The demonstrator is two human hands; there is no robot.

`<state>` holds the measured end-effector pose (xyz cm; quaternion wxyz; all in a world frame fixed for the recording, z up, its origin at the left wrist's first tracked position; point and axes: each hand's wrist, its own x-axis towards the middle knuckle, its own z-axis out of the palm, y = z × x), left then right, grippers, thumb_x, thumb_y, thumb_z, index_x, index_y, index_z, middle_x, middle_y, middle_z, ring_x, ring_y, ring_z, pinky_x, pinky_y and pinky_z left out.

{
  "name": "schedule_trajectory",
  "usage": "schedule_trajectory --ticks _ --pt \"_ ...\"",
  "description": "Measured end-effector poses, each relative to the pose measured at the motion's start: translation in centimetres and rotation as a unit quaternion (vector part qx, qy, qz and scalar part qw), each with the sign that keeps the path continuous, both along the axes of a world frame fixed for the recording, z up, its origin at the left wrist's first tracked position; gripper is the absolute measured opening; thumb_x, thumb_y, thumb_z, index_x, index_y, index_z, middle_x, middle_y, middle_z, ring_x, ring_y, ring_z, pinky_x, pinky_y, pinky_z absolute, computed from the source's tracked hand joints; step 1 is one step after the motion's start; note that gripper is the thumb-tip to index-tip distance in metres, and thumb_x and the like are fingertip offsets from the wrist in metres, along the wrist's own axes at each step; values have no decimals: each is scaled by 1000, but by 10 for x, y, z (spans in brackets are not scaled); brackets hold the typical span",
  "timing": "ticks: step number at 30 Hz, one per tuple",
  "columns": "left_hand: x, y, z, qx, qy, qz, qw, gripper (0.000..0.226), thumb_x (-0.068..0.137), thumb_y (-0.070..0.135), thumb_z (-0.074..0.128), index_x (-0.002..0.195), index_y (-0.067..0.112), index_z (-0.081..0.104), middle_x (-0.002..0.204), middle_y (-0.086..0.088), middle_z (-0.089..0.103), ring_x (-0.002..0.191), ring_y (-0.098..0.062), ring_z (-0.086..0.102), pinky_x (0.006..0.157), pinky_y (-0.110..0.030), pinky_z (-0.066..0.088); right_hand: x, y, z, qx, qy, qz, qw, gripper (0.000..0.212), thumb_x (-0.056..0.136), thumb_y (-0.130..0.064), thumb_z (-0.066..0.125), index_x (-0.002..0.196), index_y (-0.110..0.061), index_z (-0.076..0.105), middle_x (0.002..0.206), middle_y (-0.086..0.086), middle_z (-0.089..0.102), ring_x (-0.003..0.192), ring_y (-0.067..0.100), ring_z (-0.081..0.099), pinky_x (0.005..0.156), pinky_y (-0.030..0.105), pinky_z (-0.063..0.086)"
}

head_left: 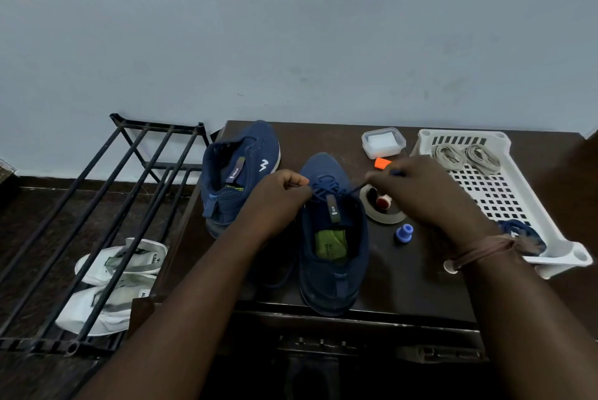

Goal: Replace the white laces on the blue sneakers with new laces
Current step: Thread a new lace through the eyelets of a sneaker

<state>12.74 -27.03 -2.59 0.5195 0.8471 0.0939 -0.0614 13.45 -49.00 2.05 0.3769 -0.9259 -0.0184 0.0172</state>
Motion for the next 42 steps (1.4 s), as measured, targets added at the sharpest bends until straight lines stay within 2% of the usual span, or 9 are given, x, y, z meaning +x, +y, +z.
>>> schedule_trajectory --ticks 5,12,17,23,26,30,33,38,42 --pt "1 -1 2 17 -5 6 1000 16 93 22 62 106 23 72 91 7 72 72 -6 63 58 -20 44 2 -7 -2 294 -78 -169 938 38 75 -21 65 59 3 41 57 13 33 51 14 36 53 35 30" --pt "5 -2 -4 39 -29 -33 998 28 95 17 61 119 27 68 112 9 69 100 -7 66 72 -16 47 6 5 -15 172 -182 -74 965 31 91 -24 66 65 -6 61 60 5 57 56 8 49 58 27 41" --pt "4 -6 7 44 -245 -205 947 70 87 13 76 148 32 48 145 13 54 133 -1 50 108 -24 44 -4 30 -12 163 -121 124 971 14 94 -21 66 86 -14 74 75 0 70 69 16 66 65 34 54" --pt "2 -4 10 28 -252 -97 962 15 96 20 66 102 32 73 79 18 66 72 0 61 68 -25 49 0 31 -12 432 -5 164 887 20 99 -14 56 111 -3 68 90 4 66 63 10 48 56 20 38" --pt "10 8 4 1 -168 38 985 24 99 26 61 76 27 66 63 19 63 59 2 54 59 -23 44 11 28 -16 535 11 74 841 26 104 -8 42 121 -4 62 104 12 62 64 12 43 55 22 36" --pt "17 17 3 -216 -48 192 956 16 99 5 53 97 12 68 76 -3 63 55 -11 54 46 -21 45 16 22 -27 436 -17 -67 897 30 107 -21 43 110 -12 71 90 12 57 68 16 46 63 29 43" --pt "15 17 5 -198 -40 187 961 14 95 1 55 95 12 65 72 -5 61 48 -8 53 41 -17 41 17 17 -34 298 -14 -107 948 32 105 -31 45 97 -23 76 91 -2 66 76 16 54 71 31 46" --pt "10 12 8 -71 -23 5 997 60 76 15 67 131 34 56 127 -2 58 109 -26 65 87 -48 60 17 19 -37 320 37 -56 945 20 99 -19 56 98 -16 76 56 -19 60 58 0 49 58 20 36" --pt "4 -2 11 108 -136 -80 981 79 81 23 65 148 53 36 167 13 12 156 -19 -1 124 -51 12 13 21 -34 325 49 -17 944 13 93 -7 63 101 -10 74 82 9 74 67 13 59 51 13 41"
